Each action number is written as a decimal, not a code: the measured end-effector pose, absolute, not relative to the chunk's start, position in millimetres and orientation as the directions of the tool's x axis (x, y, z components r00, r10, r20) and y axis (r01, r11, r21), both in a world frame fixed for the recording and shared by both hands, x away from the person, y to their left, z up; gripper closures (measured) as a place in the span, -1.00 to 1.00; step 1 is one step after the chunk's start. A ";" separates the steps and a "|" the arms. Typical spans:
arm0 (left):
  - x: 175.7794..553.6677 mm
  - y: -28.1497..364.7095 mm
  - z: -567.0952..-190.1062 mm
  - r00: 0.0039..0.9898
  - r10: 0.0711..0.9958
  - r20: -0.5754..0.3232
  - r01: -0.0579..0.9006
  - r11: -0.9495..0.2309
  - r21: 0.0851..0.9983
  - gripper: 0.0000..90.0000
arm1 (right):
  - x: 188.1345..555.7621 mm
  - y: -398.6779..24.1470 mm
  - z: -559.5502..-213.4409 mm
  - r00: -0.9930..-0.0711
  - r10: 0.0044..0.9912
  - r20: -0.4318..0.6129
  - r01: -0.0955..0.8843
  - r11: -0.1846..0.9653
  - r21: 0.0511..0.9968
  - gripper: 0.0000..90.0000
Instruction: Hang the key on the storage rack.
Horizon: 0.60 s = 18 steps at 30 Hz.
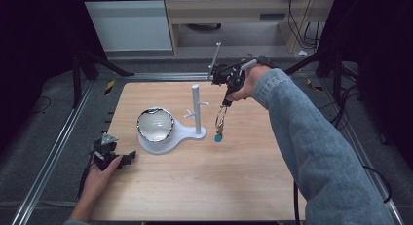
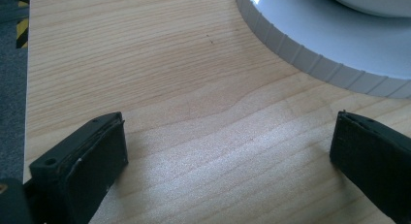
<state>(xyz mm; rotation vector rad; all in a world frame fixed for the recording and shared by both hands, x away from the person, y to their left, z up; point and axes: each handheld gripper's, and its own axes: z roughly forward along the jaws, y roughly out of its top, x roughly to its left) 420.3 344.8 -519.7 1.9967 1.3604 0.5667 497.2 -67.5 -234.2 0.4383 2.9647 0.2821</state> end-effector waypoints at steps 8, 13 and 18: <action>420.3 344.8 -519.7 0.369 0.929 -0.007 0.650 -0.252 0.717 -1.00 | 499.7 -56.5 -230.8 -0.952 0.289 -0.102 0.265 0.943 0.202 0.97; 420.3 344.8 -519.7 0.369 0.930 -0.007 0.650 -0.252 0.717 -1.00 | 501.8 -49.6 -228.6 -0.952 0.287 -0.101 0.263 0.943 0.203 0.97; 420.3 344.8 -519.7 0.369 0.929 -0.007 0.650 -0.252 0.717 -1.00 | 504.4 -42.5 -227.3 -0.955 0.278 -0.106 0.252 0.945 0.208 0.97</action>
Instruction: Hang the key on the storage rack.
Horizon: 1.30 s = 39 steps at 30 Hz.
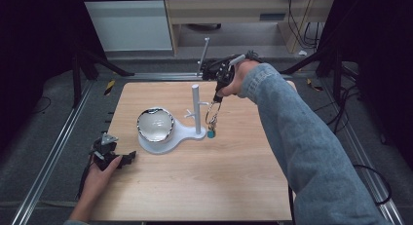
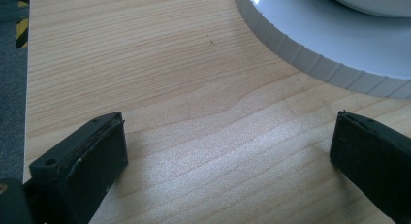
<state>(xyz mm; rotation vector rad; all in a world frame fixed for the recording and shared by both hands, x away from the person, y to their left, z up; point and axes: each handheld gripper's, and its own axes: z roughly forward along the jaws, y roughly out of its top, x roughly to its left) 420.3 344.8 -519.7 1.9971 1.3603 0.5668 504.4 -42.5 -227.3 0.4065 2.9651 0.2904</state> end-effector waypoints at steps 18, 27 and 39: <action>420.3 344.8 -519.7 0.369 0.929 -0.007 0.649 -0.252 0.717 -1.00 | 513.2 -23.2 -228.1 -0.961 0.260 -0.098 0.233 0.946 0.224 0.97; 420.3 344.8 -519.7 0.369 0.929 -0.007 0.649 -0.252 0.717 -1.00 | 517.7 -19.9 -232.4 -0.962 0.257 -0.089 0.232 0.946 0.228 0.97; 420.3 344.8 -519.7 0.369 0.929 -0.007 0.649 -0.252 0.717 -1.00 | 521.8 -13.4 -243.1 -0.964 0.254 -0.074 0.231 0.945 0.234 0.97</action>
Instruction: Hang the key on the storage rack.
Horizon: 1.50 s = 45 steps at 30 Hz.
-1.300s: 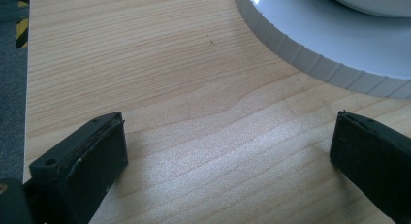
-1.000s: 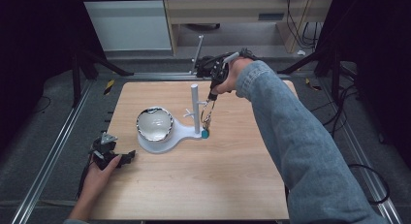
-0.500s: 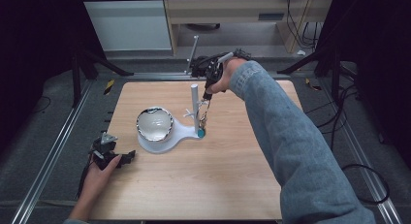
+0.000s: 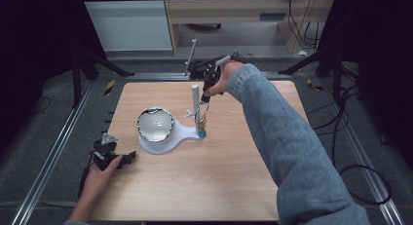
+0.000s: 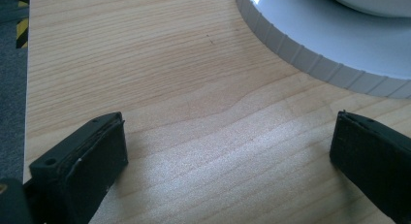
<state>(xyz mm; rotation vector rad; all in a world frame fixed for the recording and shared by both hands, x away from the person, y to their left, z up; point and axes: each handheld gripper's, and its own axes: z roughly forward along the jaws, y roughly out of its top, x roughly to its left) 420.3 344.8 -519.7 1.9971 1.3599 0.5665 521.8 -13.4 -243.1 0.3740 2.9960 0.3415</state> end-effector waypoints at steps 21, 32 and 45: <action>420.3 344.8 -519.7 0.369 0.929 -0.007 0.650 -0.253 0.717 -1.00 | 525.0 -12.3 -249.1 -0.962 0.266 -0.058 0.246 0.941 0.234 0.96; 420.4 344.8 -519.7 0.369 0.929 -0.007 0.649 -0.253 0.717 -1.00 | 523.7 -13.0 -245.4 -0.959 0.276 -0.058 0.255 0.937 0.239 0.93; 420.4 344.8 -519.7 0.369 0.929 -0.007 0.649 -0.253 0.717 -1.00 | 522.1 -27.1 -237.9 -0.951 0.301 -0.069 0.273 0.926 0.262 0.89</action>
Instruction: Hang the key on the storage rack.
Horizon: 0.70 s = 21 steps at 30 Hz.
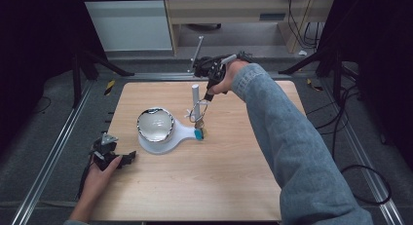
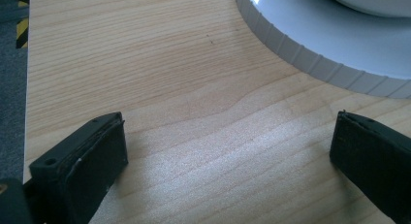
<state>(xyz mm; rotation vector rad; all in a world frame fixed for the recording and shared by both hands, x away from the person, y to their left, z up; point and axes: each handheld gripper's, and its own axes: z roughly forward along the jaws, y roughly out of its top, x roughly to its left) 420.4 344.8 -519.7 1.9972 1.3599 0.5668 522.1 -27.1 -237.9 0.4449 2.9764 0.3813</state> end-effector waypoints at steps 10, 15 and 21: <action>420.4 344.8 -519.7 0.369 0.929 -0.007 0.649 -0.253 0.717 -1.00 | 518.0 -39.1 -235.4 -0.943 0.324 -0.081 0.294 0.920 0.258 0.63; 420.4 344.9 -519.7 0.370 0.929 -0.006 0.649 -0.254 0.717 -1.00 | 516.8 -50.1 -236.7 -0.932 0.347 -0.101 0.308 0.910 0.279 0.35; 420.4 344.9 -519.7 0.370 0.929 -0.006 0.649 -0.254 0.717 -1.00 | 515.1 -67.8 -241.4 -0.917 0.382 -0.117 0.329 0.888 0.322 0.07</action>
